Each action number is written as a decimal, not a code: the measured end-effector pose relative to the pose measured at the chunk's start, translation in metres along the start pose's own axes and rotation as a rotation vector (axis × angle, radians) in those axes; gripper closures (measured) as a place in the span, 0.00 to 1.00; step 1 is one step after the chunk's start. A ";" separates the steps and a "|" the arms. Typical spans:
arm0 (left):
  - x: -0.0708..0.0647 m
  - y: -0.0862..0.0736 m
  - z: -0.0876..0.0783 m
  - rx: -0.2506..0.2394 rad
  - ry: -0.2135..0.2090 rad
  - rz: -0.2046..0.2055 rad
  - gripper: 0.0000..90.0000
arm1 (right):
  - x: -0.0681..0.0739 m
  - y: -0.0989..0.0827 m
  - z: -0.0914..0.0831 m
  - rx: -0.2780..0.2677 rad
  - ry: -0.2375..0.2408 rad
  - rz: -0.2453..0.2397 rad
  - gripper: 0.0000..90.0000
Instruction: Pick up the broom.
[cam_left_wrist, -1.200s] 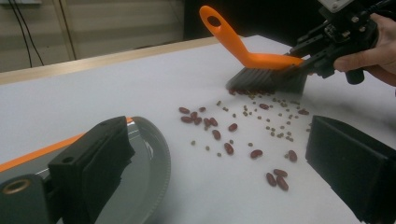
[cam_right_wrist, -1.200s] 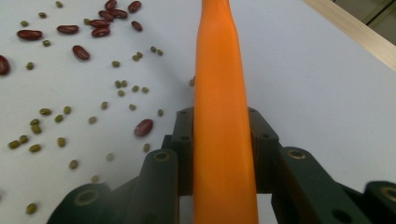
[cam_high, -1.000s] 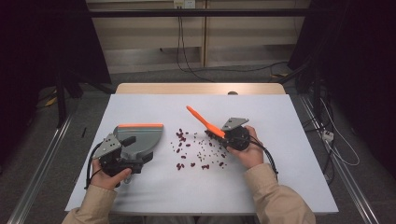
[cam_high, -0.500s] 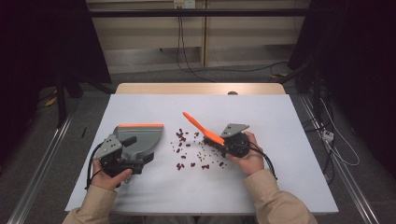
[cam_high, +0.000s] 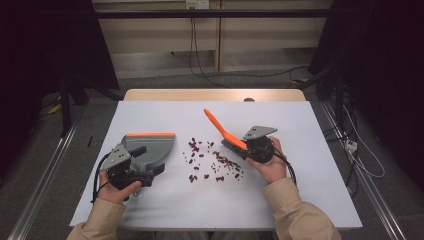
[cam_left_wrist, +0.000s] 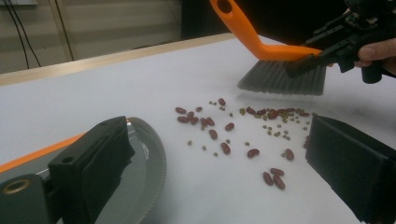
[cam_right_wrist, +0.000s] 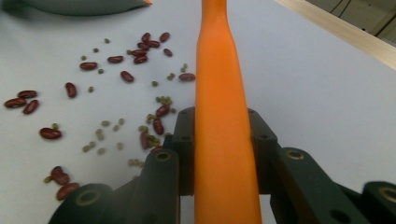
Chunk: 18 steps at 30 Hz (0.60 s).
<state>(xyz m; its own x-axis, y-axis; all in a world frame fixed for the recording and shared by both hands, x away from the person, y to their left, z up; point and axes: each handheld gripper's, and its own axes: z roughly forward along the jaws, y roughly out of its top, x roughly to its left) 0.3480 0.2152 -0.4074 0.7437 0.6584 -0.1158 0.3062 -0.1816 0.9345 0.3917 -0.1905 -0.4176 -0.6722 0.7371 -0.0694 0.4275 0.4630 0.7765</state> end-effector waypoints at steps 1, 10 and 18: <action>0.000 0.000 0.000 0.002 0.000 -0.001 0.07 | -0.002 0.001 0.002 0.000 -0.006 -0.002 0.79; 0.001 0.000 0.000 0.007 0.000 -0.004 0.07 | -0.015 0.018 0.033 -0.012 -0.016 -0.012 0.79; 0.004 -0.002 0.001 0.013 0.005 -0.018 0.07 | -0.016 0.038 0.068 -0.025 0.025 -0.054 0.79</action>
<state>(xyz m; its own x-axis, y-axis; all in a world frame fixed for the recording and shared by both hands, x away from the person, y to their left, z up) 0.3508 0.2180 -0.4100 0.7348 0.6655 -0.1310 0.3274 -0.1789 0.9278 0.4598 -0.1517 -0.4290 -0.7087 0.6989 -0.0964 0.3752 0.4891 0.7874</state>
